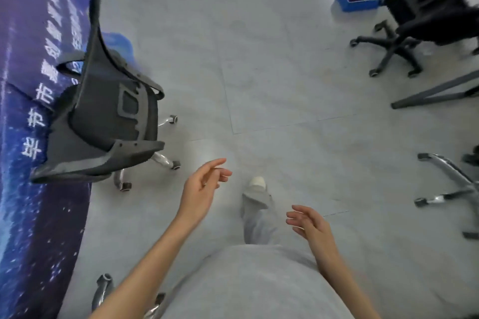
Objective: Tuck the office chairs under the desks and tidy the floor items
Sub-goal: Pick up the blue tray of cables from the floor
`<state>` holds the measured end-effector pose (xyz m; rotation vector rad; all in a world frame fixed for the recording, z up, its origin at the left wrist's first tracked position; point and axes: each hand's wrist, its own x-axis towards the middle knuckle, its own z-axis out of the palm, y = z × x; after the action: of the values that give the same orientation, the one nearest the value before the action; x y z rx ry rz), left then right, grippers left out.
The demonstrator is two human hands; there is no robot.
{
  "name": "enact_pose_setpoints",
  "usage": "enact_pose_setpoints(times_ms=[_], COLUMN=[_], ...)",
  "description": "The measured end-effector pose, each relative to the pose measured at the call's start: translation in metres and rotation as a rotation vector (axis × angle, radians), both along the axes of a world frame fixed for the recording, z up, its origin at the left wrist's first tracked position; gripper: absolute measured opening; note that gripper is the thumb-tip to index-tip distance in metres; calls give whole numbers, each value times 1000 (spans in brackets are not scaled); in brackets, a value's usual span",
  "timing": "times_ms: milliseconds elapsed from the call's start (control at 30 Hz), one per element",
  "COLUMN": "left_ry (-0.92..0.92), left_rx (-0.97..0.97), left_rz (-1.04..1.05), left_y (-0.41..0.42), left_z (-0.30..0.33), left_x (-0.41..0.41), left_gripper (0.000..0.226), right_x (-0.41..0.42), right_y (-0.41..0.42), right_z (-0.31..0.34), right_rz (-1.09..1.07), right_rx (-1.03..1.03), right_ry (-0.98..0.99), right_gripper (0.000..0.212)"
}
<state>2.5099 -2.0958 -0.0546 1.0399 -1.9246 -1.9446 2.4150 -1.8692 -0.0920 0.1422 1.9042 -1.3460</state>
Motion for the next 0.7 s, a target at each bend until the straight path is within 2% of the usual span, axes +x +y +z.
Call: enact_pose_setpoints(times_ms=[167,367,533,700], left_ry=[6,-56,-137,-122], left_rx=[-4,-5,-2,-9], left_rz=[-50,-38,-9,-54], left_y=[-25,-57,-100,-156], left_z=[-2,-1,-20,-33], left_x=[-113,-197,-274,-409], left_gripper=[22,19,30,29], right_x=[-116,-259,-380,-494], right_y=[-36,-104,-160,-200], right_z=[-2,28,38,17], right_rz=[-43,10,-46,-115], right_rx=[-17,-113,-181,-133], right_ry=[34,153,233,236], right_gripper=[23,30,32,34])
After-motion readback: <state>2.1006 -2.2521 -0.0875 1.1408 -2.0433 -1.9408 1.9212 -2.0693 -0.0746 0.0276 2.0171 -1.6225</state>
